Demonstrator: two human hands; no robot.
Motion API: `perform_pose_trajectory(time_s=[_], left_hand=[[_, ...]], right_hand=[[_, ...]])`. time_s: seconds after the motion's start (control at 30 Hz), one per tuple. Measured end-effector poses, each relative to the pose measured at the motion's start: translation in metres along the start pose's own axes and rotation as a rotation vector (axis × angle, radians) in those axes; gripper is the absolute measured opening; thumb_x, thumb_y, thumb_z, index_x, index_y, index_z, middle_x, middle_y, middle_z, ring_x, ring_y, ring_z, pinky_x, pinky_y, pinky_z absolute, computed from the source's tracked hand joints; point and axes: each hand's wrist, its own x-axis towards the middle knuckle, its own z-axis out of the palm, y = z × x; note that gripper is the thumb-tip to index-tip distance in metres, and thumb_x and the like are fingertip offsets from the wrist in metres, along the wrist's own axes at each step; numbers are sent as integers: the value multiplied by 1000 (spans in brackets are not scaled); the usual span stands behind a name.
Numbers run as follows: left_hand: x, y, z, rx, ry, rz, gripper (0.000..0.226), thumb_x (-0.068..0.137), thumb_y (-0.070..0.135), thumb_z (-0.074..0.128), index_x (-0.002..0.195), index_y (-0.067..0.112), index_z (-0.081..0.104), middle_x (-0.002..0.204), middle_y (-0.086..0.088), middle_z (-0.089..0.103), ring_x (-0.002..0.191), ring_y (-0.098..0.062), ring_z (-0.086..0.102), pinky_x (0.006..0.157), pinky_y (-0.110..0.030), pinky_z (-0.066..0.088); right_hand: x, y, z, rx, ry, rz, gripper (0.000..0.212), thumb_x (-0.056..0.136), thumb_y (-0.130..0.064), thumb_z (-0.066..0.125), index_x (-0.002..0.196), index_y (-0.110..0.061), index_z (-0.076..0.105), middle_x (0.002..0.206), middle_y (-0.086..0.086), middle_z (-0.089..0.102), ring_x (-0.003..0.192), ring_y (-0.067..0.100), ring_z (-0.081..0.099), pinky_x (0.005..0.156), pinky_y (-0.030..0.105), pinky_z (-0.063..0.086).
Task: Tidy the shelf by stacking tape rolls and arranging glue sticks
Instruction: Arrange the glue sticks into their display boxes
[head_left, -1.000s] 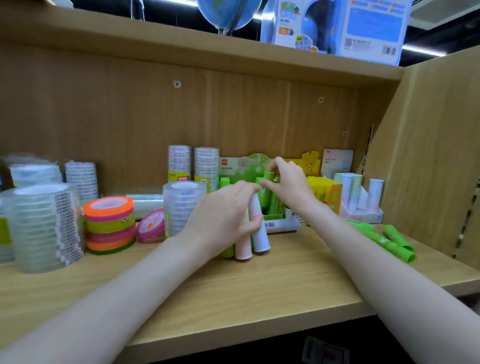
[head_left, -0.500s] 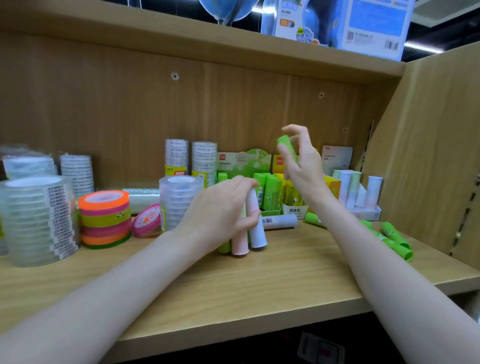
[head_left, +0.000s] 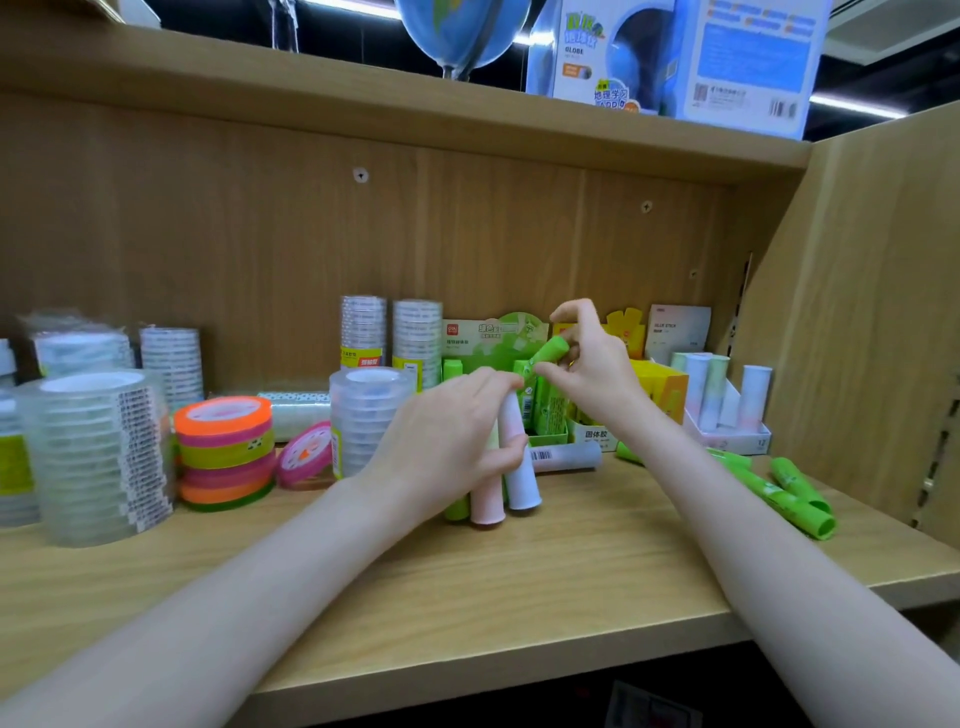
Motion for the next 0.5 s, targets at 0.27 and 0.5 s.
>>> perform_pose_trajectory(time_s=[0.27,0.5], left_hand=[[0,1,-1,6,2,-1,52,75,46,39,110,14,60,95,0,66,83,-21,65,55,-34,53],[-1,2,-2,11,-3,-2,50,74,46,39,107,14,60,92,1,66,80,-21,66,52,-32,51]], right_hand=[[-3,0,8,-401,-41,-125,27,92,-24,55,108,-7,41,73,-5,37,89,22,40,67,34,35],[-4,7,21,-576,-63,-115,28,87,-32,61,102,-9,56,103,7,53,105,28,40,82,38,38]])
